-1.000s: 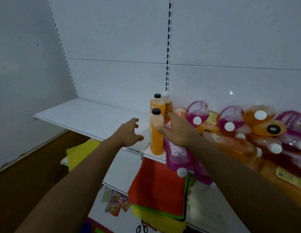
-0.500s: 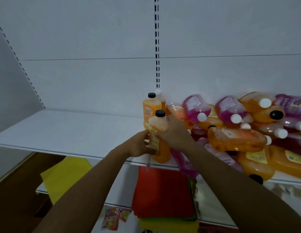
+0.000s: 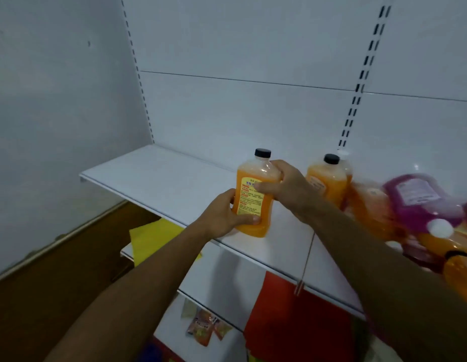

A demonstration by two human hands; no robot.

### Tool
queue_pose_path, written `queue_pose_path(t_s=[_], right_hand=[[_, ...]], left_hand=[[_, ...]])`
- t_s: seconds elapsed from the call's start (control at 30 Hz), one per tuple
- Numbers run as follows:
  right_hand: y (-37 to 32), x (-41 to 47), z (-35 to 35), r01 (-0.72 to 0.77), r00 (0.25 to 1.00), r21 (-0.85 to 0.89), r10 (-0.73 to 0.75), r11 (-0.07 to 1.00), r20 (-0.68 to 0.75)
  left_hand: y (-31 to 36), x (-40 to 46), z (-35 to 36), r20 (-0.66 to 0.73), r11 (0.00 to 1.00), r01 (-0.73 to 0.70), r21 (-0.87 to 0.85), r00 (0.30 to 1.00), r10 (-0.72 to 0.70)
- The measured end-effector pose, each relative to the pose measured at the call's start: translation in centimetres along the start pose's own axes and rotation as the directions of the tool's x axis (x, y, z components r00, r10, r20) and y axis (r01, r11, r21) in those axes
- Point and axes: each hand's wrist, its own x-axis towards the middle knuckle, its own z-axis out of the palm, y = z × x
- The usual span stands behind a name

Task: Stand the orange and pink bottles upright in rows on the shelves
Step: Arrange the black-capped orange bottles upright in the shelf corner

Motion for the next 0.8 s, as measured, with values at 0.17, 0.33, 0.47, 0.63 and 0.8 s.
queue_pose_path(t_s=[0.17, 0.33, 0.47, 0.63, 0.8], right_hand=[[-1.7, 6.4, 7.0, 0.105, 0.983, 0.011, -0.105, 0.994, 0.149], [-2.7, 14.5, 16.1, 0.209, 0.963, -0.011, -0.204, 0.978, 0.176], [-3.2, 22.1, 22.7, 0.222, 0.972, -0.033, -0.218, 0.975, 0.083], [-4.1, 30.5, 28.1, 0.232, 0.973, -0.066, -0.233, 0.971, -0.008], [-4.0, 36.8, 31.1, 0.275, 0.96, -0.161, -0.28, 0.948, -0.01]], left_hand=[[-4.7, 0.8, -6.8, -0.195, 0.998, 0.057, -0.008, 0.979, -0.057], [-10.3, 3.6, -14.9, -0.357, 0.996, 0.085, -0.01, 0.93, -0.083], [-14.1, 7.8, -21.8, -0.425, 0.996, 0.091, 0.008, 0.902, -0.078], [-17.6, 14.1, -28.9, -0.434, 0.994, 0.107, 0.012, 0.896, -0.091], [-21.2, 18.8, -32.7, -0.479, 0.988, 0.141, -0.059, 0.864, -0.152]])
